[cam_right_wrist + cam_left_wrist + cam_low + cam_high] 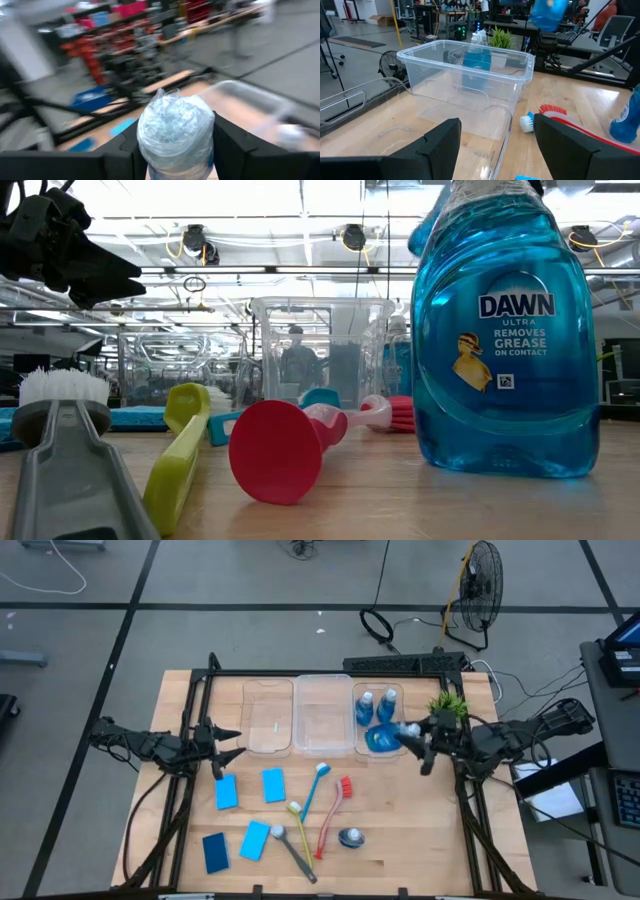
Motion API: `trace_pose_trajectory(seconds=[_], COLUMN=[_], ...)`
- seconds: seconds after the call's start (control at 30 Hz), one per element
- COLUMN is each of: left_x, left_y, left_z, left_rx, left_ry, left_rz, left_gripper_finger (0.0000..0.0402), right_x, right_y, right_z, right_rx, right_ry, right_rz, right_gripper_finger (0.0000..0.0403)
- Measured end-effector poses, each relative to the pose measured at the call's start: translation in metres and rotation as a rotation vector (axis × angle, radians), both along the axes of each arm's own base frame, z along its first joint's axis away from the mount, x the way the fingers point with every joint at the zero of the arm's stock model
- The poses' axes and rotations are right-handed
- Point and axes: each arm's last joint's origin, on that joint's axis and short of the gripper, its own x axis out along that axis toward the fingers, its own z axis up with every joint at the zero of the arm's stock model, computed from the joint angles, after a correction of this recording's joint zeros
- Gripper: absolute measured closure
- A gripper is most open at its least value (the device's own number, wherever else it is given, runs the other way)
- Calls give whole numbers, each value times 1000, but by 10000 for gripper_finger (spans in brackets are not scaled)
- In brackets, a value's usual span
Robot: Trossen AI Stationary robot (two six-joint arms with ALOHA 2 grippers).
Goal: Pick & Place Kitchen Sink Supplies
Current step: Put the blue dishwashing liquid bottle into the right transparent bin
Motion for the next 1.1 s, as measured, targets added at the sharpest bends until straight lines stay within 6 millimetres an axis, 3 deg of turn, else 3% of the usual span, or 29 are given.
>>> trace_pose_trajectory(seconds=[0.23,0.83,1.1], left_x=[0,0,0], left_y=[0,0,0], left_z=[0,0,0], left_rx=[6,11,11], left_ry=[2,4,4], left_rz=[1,1,1], left_gripper_finger=[149,149,149], right_x=[-3,-6,1], right_y=[-8,-28,-33], right_z=[-7,-29,-59], right_rx=[-69,18,61], right_ry=[70,221,272], right_rz=[-229,-360,-372], right_gripper_finger=[250,250,250])
